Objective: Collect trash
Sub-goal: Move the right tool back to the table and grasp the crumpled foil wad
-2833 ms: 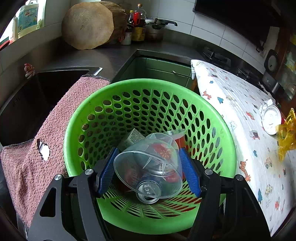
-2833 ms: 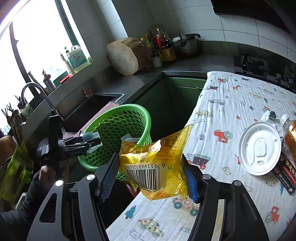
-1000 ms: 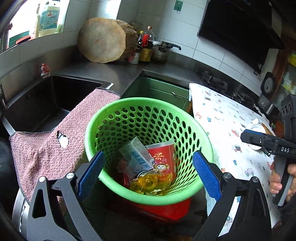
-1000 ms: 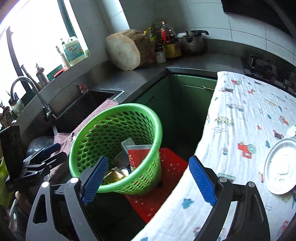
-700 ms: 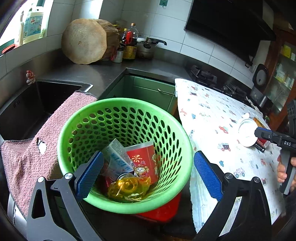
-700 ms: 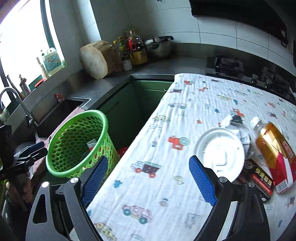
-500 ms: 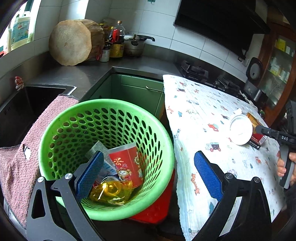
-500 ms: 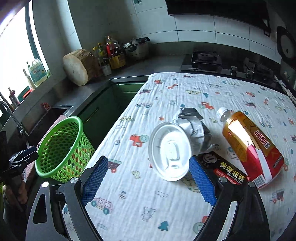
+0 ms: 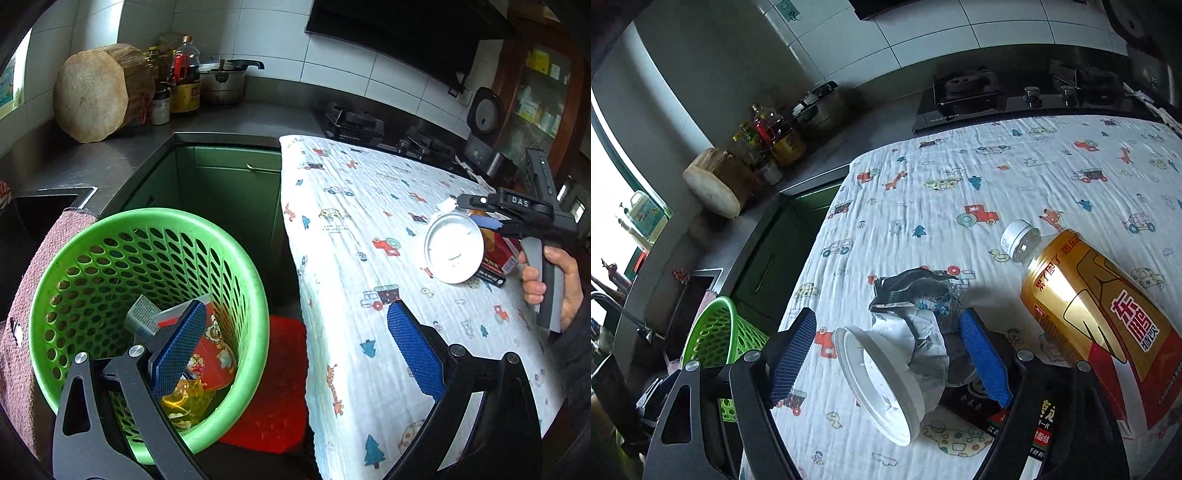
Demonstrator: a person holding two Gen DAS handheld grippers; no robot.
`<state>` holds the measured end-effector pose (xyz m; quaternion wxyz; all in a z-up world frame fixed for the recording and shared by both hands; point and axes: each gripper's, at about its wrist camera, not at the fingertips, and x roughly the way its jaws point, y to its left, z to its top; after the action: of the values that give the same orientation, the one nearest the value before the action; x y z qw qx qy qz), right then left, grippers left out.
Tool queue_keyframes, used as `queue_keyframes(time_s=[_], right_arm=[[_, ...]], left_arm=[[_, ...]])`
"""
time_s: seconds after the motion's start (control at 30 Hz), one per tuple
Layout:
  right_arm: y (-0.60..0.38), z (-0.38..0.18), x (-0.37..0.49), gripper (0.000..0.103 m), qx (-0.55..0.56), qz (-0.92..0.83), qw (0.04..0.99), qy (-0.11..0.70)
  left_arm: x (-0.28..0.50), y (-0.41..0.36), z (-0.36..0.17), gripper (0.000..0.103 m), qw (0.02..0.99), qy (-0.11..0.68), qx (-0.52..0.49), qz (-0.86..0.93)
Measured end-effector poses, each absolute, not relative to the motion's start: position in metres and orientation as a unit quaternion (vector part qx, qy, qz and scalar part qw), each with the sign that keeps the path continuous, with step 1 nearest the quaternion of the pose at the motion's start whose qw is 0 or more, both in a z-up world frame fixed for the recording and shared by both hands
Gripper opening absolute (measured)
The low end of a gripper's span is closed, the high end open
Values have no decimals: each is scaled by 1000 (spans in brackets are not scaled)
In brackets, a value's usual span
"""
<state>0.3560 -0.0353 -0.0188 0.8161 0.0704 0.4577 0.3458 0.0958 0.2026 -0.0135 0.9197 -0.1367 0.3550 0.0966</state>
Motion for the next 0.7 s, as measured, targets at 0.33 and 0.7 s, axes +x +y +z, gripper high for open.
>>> queue_keyframes(time_s=[0.33,0.7], right_arm=[[-23,-33,375,72,29,308,819,484],[-16,-43,387,61,-11,276,829,487]], left_arm=[[115,182,-21,97,918,368,-128,69],[121,174,-28,97,913,382,-128,58]])
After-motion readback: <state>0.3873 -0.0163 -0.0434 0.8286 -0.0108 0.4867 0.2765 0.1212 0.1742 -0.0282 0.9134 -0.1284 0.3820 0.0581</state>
